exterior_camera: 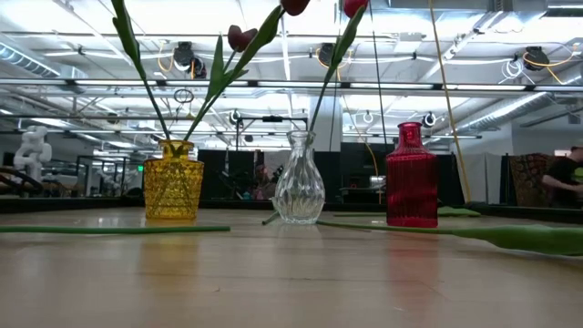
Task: Sort flowers into vase by color
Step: Put the right pink tulip into the transparent vase
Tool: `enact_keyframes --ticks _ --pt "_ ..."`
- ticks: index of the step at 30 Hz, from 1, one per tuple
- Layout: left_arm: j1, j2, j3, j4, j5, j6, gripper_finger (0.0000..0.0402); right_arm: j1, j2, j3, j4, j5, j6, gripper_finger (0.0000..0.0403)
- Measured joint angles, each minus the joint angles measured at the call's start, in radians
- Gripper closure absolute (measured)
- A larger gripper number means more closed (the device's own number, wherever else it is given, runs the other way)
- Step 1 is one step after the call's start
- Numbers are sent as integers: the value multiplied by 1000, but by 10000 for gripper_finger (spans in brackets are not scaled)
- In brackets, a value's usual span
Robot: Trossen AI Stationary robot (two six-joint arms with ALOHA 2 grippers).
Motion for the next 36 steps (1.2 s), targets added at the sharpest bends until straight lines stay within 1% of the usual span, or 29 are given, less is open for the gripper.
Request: enact_keyframes --ticks 4,10,13,16,20,24,28,32,34,36 --pt "2 0 0 -10 -2 3 390 0 -7 0 -45 0 8 309" --pt "41 0 0 -85 3 -5 394 2 -57 -1 -228 0 85 230" --pt "74 0 -8 -99 50 -60 394 3 -95 -1 -315 1 122 200" --pt "115 0 -43 -94 101 -113 395 12 -139 -1 -375 -1 165 179" --pt "162 0 -90 -73 107 -156 396 51 -199 -1 -433 22 203 167" --pt "206 1 -151 -60 130 -189 396 110 -250 -1 -494 122 213 166" --pt "238 1 -225 66 131 -189 396 161 -282 -1 -514 206 213 166" --pt "267 1 -289 146 171 -185 396 187 -290 -1 -505 233 201 166" --pt "281 1 -308 152 179 -186 396 189 -290 -1 -502 233 193 166" --pt "296 1 -323 152 217 -186 396 189 -290 -1 -502 233 192 166"
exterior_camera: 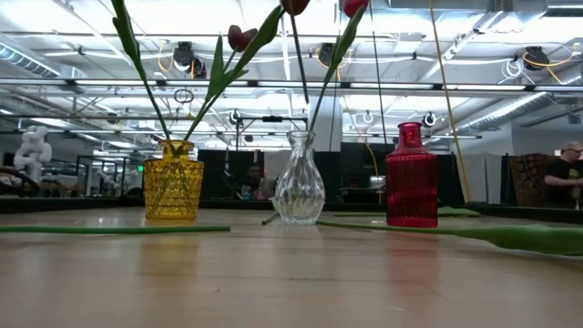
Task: Sort flowers into vase by color
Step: Put the right pink tulip into the transparent vase
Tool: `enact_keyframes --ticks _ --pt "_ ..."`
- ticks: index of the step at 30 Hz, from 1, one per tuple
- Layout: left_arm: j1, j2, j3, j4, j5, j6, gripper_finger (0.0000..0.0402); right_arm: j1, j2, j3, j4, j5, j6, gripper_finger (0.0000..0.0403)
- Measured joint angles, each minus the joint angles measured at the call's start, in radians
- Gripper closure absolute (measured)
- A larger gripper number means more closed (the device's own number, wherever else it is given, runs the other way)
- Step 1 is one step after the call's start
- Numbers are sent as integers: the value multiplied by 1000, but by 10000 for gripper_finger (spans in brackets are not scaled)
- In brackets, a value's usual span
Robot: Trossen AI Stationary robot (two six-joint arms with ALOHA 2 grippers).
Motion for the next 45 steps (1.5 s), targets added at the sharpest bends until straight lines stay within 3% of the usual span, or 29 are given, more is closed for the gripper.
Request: enact_keyframes --ticks 5,33,40,45 --pt "24 0 -20 -6 65 9 391 0 0 0 0 1 0 166" --pt "76 0 -20 -245 118 4 383 -1 0 0 12 1 -8 166" --pt "76 0 -11 -287 122 -3 311 -1 0 0 12 0 -8 166" --pt "62 0 -11 -294 69 -4 255 -1 0 0 12 0 -8 166"
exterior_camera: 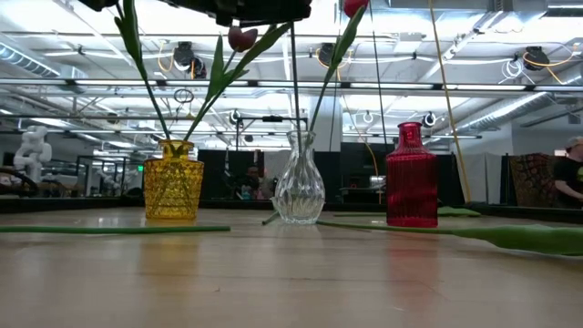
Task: Sort flowers into vase by color
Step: Put the right pink tulip into the transparent vase
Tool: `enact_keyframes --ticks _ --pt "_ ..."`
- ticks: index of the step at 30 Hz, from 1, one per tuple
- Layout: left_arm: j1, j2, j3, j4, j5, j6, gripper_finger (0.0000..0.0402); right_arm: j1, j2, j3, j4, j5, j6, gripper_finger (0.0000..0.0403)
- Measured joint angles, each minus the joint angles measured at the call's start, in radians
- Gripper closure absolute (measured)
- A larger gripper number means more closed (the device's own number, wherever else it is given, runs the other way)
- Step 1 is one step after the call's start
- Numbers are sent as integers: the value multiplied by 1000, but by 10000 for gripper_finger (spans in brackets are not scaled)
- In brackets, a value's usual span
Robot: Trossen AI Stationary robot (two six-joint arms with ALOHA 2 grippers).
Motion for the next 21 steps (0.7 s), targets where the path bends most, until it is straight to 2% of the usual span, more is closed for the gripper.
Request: enact_keyframes --ticks 5,12,15,21 --pt "-24 0 22 -37 -70 -3 209 0 0 0 0 0 0 166" --pt "-32 0 97 -234 -95 -107 152 0 0 0 -1 -1 0 166" --pt "-31 0 112 -288 -103 -130 140 0 0 0 -1 -1 0 166" --pt "-31 0 114 -286 -112 -155 139 0 1 0 -1 -2 -19 166"
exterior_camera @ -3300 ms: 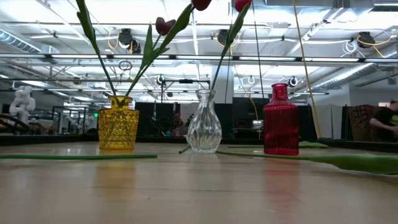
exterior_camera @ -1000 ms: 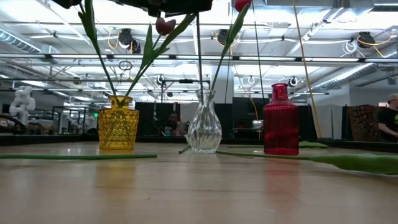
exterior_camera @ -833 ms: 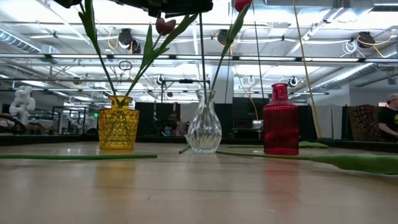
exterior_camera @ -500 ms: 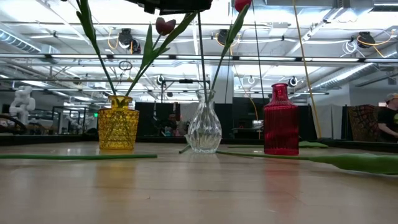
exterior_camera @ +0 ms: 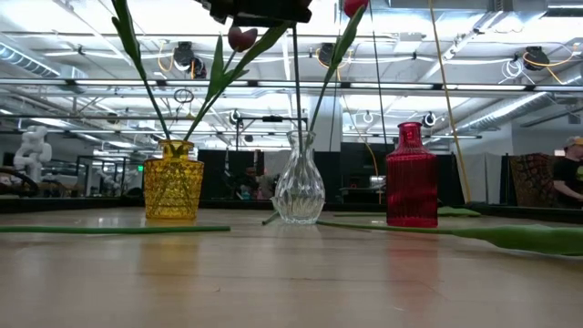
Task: Sort flowers into vase by color
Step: Put the right pink tulip into the transparent vase
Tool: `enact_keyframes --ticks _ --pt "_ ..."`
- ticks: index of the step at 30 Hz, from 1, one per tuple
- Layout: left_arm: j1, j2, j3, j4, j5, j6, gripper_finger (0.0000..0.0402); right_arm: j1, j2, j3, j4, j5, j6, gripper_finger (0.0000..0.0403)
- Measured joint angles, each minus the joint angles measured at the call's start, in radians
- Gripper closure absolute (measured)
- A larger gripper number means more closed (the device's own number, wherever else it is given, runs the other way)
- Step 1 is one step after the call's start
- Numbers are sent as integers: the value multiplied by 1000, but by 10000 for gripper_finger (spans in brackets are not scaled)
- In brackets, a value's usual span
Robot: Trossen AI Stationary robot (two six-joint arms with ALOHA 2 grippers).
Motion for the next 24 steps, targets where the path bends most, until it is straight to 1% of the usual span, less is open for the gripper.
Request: enact_keyframes --ticks 5,12,17,24 --pt "5 0 0 2 -9 -6 139 -12 34 1 16 0 -78 166" --pt "9 0 0 -1 -11 -21 139 -48 124 1 161 -6 -225 171" --pt "8 0 0 -2 11 -21 139 -91 183 1 228 -7 -282 196" --pt "8 0 0 -6 13 -19 139 -152 229 1 291 -8 -284 246"
